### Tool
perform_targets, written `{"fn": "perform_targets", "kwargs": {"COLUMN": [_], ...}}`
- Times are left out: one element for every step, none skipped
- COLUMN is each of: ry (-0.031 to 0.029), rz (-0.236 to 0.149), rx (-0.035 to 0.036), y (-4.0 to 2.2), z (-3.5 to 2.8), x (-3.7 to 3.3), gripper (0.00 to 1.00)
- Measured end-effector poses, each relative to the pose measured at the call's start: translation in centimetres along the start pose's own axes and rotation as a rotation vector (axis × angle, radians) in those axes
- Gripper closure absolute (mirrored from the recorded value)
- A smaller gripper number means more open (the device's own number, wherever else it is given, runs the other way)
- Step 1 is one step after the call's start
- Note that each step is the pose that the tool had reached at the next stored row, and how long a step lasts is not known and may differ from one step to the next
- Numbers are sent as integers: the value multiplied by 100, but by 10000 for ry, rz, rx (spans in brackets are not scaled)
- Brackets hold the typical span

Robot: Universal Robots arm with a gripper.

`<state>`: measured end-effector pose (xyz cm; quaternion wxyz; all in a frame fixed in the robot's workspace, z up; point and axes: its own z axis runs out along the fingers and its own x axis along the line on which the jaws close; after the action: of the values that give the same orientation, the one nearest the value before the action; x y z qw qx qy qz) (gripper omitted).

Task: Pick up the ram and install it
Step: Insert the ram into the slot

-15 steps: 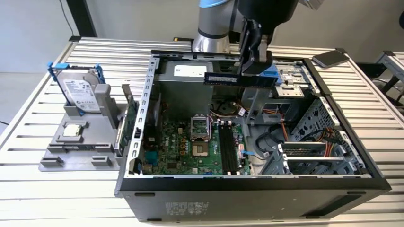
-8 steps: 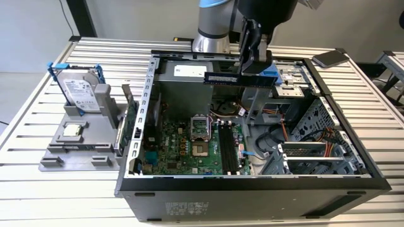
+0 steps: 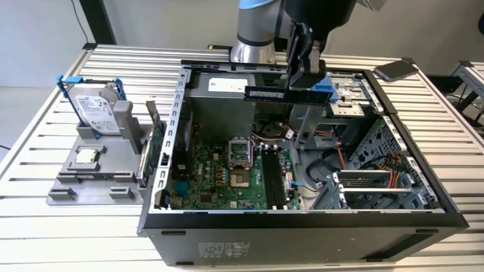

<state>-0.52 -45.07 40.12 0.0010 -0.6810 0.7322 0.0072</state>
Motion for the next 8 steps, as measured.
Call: {"fn": "perform_targets", "kwargs": {"ry": [2, 4, 7, 9, 11, 17, 21, 24], "rz": [0, 1, 0, 0, 0, 0, 0, 1], "rx": [1, 1, 1, 1, 1, 1, 2, 2], "y": [0, 0, 0, 0, 0, 0, 0, 0], "z": [0, 0, 0, 0, 0, 0, 0, 0], "x": [0, 0, 0, 0, 0, 0, 0, 0], "gripper": [100, 100, 100, 100, 100, 100, 100, 100]}}
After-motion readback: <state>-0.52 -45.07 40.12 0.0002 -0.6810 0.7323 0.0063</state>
